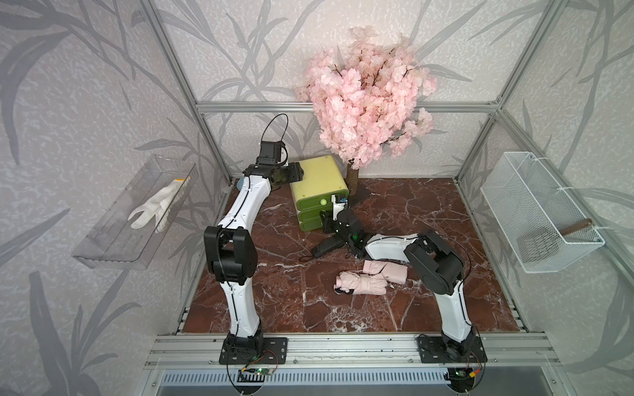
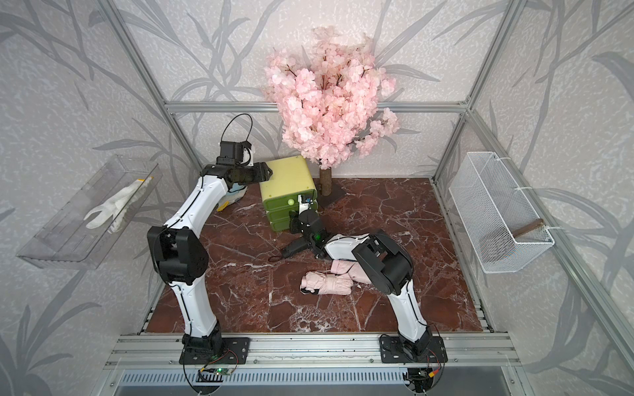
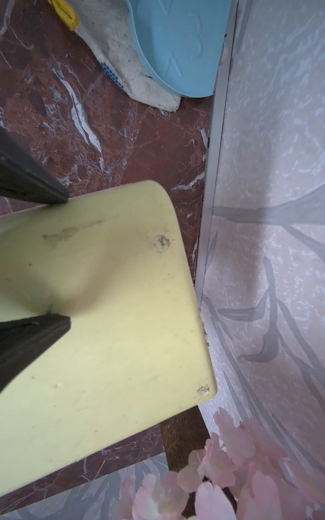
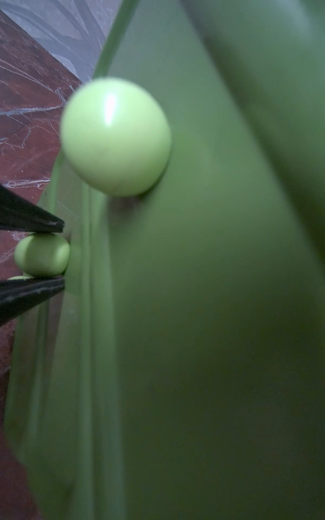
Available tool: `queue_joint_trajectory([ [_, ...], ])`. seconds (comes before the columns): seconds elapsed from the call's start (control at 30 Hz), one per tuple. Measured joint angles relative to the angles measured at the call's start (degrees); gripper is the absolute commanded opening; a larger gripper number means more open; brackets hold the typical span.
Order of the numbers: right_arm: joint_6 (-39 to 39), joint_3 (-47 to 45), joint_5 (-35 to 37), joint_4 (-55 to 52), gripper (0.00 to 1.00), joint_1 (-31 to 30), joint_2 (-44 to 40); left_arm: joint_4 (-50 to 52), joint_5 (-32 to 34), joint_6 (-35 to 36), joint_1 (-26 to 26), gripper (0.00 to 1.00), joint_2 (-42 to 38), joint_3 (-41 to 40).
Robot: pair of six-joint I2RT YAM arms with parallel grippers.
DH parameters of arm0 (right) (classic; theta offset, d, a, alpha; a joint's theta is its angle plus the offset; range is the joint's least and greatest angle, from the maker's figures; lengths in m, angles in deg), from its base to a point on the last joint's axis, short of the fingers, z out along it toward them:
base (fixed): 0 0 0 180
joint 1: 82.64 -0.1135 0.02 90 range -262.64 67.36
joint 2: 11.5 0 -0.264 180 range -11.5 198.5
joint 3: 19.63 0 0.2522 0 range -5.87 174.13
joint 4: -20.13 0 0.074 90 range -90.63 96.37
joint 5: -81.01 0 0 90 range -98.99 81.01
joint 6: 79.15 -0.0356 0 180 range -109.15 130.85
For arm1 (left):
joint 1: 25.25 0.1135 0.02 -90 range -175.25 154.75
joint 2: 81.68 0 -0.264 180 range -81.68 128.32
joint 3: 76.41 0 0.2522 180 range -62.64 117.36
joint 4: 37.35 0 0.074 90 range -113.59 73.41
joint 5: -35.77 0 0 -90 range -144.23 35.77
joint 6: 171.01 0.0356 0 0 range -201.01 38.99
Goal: Place the umbrella in the drawer by color
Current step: Open the drawer in the storage box.
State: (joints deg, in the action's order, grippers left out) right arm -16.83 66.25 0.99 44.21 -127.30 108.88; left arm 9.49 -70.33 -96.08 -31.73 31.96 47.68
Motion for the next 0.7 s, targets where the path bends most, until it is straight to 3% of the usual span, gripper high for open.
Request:
queue_joint_trajectory([
  [0.17,-0.2,0.0,0.0,0.0,0.32,0.0,0.0,0.0,0.0,0.0,0.0,0.66,0.0,0.0],
  [0.7,-0.3,0.1,0.0,-0.1,0.07,0.0,0.0,-0.1,0.0,0.0,0.0,0.65,0.0,0.0],
])
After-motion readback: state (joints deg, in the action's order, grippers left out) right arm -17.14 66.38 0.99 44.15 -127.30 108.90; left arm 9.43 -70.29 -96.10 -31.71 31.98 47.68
